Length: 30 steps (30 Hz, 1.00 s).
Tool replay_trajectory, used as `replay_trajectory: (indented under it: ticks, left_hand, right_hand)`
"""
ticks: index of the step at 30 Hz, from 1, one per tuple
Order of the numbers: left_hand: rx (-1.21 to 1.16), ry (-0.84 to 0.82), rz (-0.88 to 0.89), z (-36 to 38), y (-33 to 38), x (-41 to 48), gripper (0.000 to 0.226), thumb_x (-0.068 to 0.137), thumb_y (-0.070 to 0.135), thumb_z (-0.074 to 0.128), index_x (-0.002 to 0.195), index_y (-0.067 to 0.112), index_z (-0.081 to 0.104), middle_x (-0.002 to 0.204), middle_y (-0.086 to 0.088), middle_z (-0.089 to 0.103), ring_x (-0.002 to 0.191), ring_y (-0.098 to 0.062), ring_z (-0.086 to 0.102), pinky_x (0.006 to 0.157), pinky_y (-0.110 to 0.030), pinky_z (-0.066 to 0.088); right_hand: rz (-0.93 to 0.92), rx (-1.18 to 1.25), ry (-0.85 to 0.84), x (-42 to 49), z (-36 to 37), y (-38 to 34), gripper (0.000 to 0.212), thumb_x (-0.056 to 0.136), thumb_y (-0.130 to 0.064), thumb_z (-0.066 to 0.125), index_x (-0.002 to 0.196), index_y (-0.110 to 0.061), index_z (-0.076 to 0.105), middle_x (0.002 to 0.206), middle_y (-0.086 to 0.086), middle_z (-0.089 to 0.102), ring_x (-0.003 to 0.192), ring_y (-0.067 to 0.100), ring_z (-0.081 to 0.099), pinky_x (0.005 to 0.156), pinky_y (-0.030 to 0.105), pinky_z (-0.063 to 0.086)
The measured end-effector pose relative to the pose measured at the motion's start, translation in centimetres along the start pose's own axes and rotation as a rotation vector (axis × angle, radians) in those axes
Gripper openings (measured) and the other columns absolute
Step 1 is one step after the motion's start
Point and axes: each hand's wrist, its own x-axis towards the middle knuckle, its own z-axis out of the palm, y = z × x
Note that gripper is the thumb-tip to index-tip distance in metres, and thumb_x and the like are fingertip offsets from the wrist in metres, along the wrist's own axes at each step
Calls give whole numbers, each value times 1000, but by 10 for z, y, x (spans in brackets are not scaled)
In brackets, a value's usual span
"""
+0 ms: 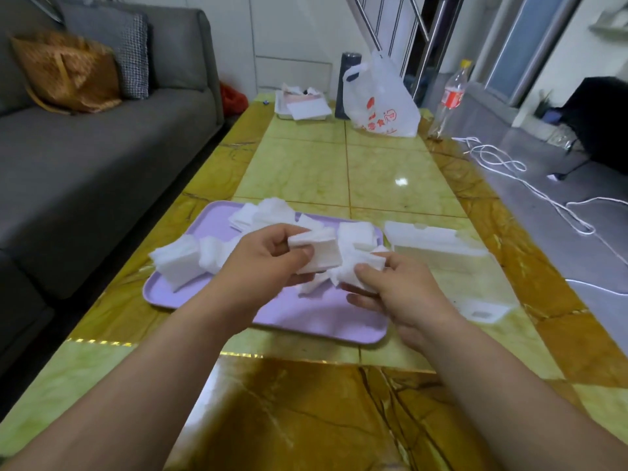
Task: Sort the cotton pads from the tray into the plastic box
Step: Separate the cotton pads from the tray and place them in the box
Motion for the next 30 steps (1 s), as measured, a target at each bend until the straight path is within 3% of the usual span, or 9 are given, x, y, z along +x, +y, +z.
replay_trajectory:
  ticks: [3,7,12,16,23,27,30]
  left_hand:
    - [-92,-201,-53,8,5,-5,23,102,4,57,124,4,64,111,-18,74,100,-33,73,87,-45,61]
    - [42,-268,-44,17,1,-8,17,98,1,63,115,2,61,89,-7,74,74,-14,67,83,-45,58]
    - [126,-226,-52,21,-6,-3,13,91,1,72,103,7,71,91,-6,76,76,-11,68,74,-32,57]
    - [156,-198,-64,23,-14,5,14,88,6,76,101,13,75,100,-12,77,81,-13,66,67,-31,50]
    - [127,-106,-68,25,-21,16,16,83,9,82,96,13,74,80,1,73,71,-11,62,63,-29,47]
    - [132,-56,-47,26,-22,17,17,83,11,83,96,12,72,82,-2,72,75,-13,63,65,-30,48]
    - [207,-6,-26,29,-22,17,32,79,19,87,106,19,69,79,1,65,68,-12,59,63,-28,49]
  right_hand:
    - [-19,68,60,-4,-4,-4,16,96,-3,67,111,-5,71,101,14,79,85,26,79,70,34,64]
    - [-60,27,-36,-14,-7,-9,20,95,2,65,110,-4,76,99,12,80,91,25,78,73,32,63]
    - [21,68,-199,-19,-13,-2,27,105,-4,50,116,-6,74,112,11,78,107,25,74,93,40,59]
    - [53,84,-277,-13,-16,0,32,102,3,49,118,-6,74,114,13,77,110,25,73,95,38,58]
    - [80,171,-304,-1,-18,1,35,103,3,42,122,-3,70,117,13,76,116,29,70,98,41,58]
    - [62,221,-432,-3,-25,1,34,99,-19,57,127,-6,69,126,15,72,123,29,66,106,45,52]
    - [-117,29,-360,-3,-26,10,33,92,-2,69,124,-7,70,120,14,75,119,29,69,106,48,53]
